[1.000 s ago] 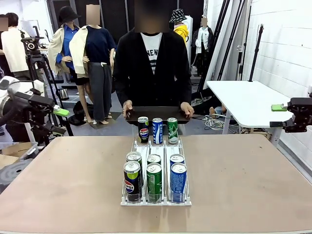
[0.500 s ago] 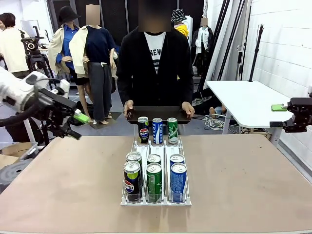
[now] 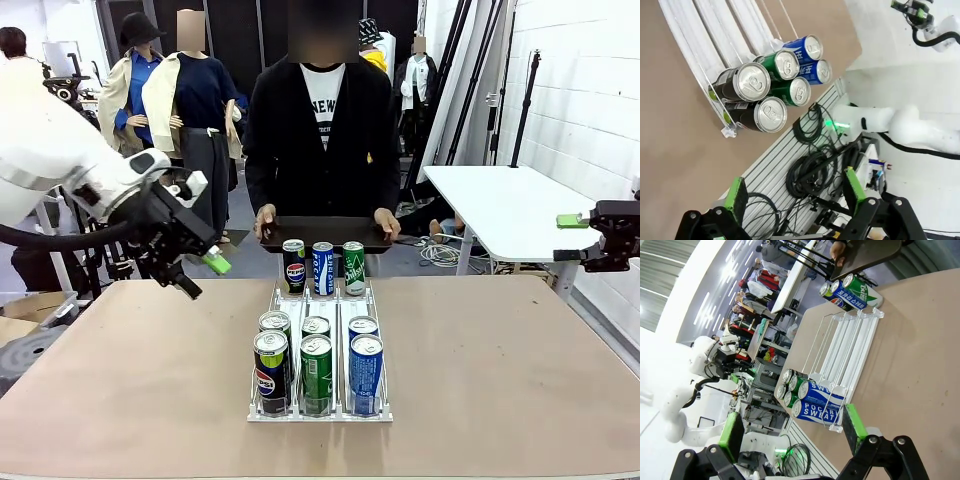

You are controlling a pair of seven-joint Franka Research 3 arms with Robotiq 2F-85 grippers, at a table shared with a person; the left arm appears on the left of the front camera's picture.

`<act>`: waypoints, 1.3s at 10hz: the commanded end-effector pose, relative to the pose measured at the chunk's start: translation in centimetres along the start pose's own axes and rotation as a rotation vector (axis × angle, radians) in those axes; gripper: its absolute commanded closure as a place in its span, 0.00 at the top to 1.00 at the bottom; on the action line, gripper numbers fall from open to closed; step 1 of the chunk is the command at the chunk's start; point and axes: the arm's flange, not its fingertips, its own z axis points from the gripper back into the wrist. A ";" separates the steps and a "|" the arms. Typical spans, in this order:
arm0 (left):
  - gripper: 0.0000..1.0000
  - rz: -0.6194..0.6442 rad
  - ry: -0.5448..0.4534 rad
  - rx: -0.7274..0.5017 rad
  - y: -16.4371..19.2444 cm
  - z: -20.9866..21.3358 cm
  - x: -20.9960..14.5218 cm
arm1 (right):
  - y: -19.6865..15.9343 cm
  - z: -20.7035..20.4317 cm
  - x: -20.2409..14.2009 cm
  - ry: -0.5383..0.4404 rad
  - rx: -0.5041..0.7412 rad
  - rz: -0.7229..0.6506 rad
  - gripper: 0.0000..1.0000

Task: Retrieve and hand over the desired beverage to the person.
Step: Pick up a can of the same type that the person held from the Automatic Can Dispenser.

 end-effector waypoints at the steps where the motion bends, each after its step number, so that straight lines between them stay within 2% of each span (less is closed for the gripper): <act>1: 1.00 0.014 0.081 0.095 -1.2 -2.1 1.9 | 0.1 0.0 -0.1 -0.004 -0.005 0.002 1.00; 8: 1.00 -0.052 0.230 0.313 -4.8 -10.1 4.6 | 0.1 0.0 -0.1 -0.004 -0.005 0.002 1.00; 13: 1.00 -0.150 0.245 0.508 -5.7 -14.5 4.3 | 0.1 0.0 -0.1 -0.004 -0.005 0.002 1.00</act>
